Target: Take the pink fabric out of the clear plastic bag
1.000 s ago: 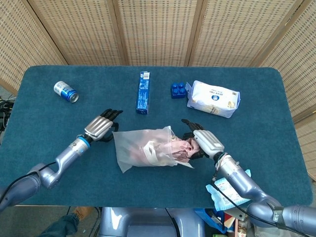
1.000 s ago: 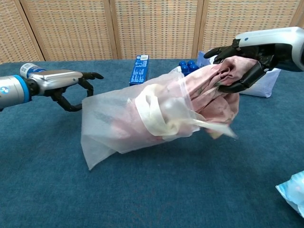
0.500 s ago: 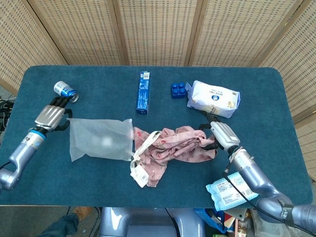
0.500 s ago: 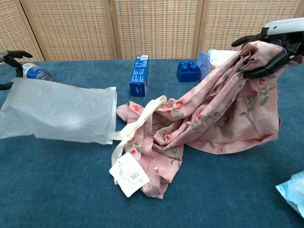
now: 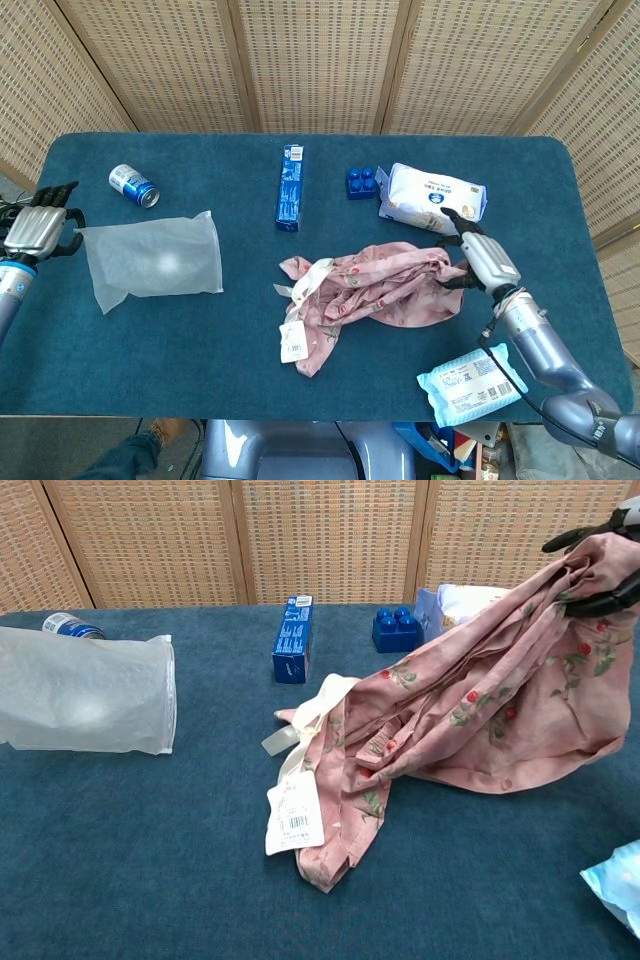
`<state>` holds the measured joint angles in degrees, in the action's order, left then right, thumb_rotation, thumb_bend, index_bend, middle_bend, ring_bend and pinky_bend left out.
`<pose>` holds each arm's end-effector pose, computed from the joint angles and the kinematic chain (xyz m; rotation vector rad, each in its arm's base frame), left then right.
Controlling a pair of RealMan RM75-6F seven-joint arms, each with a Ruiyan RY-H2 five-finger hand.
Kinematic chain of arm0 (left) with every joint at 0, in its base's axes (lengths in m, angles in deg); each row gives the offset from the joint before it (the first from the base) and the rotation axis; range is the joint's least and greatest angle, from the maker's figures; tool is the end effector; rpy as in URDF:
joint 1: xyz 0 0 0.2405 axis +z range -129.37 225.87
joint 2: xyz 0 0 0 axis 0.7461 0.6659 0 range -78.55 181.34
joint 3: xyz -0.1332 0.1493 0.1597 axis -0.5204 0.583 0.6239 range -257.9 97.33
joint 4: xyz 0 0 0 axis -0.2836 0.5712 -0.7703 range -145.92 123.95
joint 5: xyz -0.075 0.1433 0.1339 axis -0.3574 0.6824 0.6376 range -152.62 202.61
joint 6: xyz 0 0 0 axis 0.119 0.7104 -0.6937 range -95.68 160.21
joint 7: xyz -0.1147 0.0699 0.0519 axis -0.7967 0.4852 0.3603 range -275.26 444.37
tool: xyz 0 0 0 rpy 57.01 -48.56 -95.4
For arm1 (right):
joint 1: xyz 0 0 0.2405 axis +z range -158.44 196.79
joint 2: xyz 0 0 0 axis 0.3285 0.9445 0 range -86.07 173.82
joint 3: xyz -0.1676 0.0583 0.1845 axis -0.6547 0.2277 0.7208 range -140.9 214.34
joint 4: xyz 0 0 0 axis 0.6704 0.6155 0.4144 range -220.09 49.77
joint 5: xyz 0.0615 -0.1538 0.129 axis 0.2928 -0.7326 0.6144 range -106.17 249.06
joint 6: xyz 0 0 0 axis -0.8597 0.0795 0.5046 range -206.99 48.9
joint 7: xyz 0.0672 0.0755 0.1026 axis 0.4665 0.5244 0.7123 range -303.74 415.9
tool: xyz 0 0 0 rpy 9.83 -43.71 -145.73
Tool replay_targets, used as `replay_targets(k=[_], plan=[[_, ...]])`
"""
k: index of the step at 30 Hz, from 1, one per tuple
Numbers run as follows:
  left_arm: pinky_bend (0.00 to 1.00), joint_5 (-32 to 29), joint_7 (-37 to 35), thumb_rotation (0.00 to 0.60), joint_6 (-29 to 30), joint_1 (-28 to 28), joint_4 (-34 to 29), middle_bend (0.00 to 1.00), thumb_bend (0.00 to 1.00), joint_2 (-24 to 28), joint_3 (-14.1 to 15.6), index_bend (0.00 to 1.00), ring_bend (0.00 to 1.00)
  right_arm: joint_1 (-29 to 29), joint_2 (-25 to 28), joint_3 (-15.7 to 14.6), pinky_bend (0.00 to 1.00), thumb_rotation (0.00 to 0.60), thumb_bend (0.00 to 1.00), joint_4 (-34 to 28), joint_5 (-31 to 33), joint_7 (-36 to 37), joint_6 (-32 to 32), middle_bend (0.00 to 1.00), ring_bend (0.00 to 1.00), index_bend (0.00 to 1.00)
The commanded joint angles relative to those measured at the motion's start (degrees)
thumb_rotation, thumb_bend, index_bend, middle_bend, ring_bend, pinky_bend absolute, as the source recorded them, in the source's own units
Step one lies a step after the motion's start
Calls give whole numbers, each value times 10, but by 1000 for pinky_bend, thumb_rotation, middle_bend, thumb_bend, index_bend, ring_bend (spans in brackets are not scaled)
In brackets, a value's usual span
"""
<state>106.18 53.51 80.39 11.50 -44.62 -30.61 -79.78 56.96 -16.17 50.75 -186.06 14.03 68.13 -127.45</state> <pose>-0.3674 0.4049 0.1575 -1.5626 -0.9123 -0.6385 -0.1850 -0.3502 0.1255 1.5186 -1.4413 1.0920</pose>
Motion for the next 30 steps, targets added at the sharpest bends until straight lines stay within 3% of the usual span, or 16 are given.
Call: replay_targets(k=[1, 2, 3, 5, 6, 7, 10, 12, 18, 23, 30], plan=[[0, -5, -2, 600, -1, 5, -3, 0, 490, 2, -6, 464, 0, -7, 4, -1, 0, 600, 619, -3, -11, 4, -6, 0, 0, 732], [0, -9, 3, 600, -4, 8, -7, 0, 391, 4, -8, 262, 0, -11, 4, -2, 0, 600, 509, -3, -20, 4, -14, 0, 0, 642], [0, -15, 9, 600, -9, 10, -15, 0, 273, 8, -11, 94, 0, -16, 3, -3, 0, 600, 324, -2, -31, 3, -24, 0, 0, 478], [0, -27, 16, 600, -10, 16, -41, 0, 143, 20, -21, 0, 0, -26, 3, -9, 0, 600, 46, -1, -52, -6, -44, 0, 0, 149], [0, -34, 20, 600, -6, 20, -55, 0, 118, 28, -26, 0, 0, -31, 3, -12, 0, 600, 0, 0, -63, -15, -56, 0, 0, 39], [0, -39, 23, 600, -2, 24, -64, 0, 110, 32, -30, 0, 0, -35, 3, -15, 0, 600, 0, 1, -70, -22, -66, 0, 0, 6], [0, -49, 30, 600, 11, 33, -85, 0, 90, 44, -39, 0, 0, -46, 2, -21, 0, 600, 0, 6, -86, -48, -97, 0, 0, 0], [0, -62, 38, 600, 39, 51, -118, 0, 84, 63, -49, 0, 0, -69, -4, -35, 0, 600, 0, 11, -112, -88, -151, 0, 0, 0], [0, -79, 92, 600, 160, 123, -288, 0, 83, 130, -65, 0, 0, -142, -31, -70, 0, 600, 0, 44, -199, -114, -287, 0, 0, 0], [0, -68, 194, 600, 277, 199, -451, 0, 83, 156, -44, 0, 0, -223, -51, -107, 0, 600, 0, 56, -239, -174, -402, 0, 0, 0], [0, -64, 313, 600, 358, 257, -580, 0, 84, 166, -24, 0, 0, -285, -58, -137, 0, 600, 0, 38, -292, -200, -474, 0, 0, 0]])
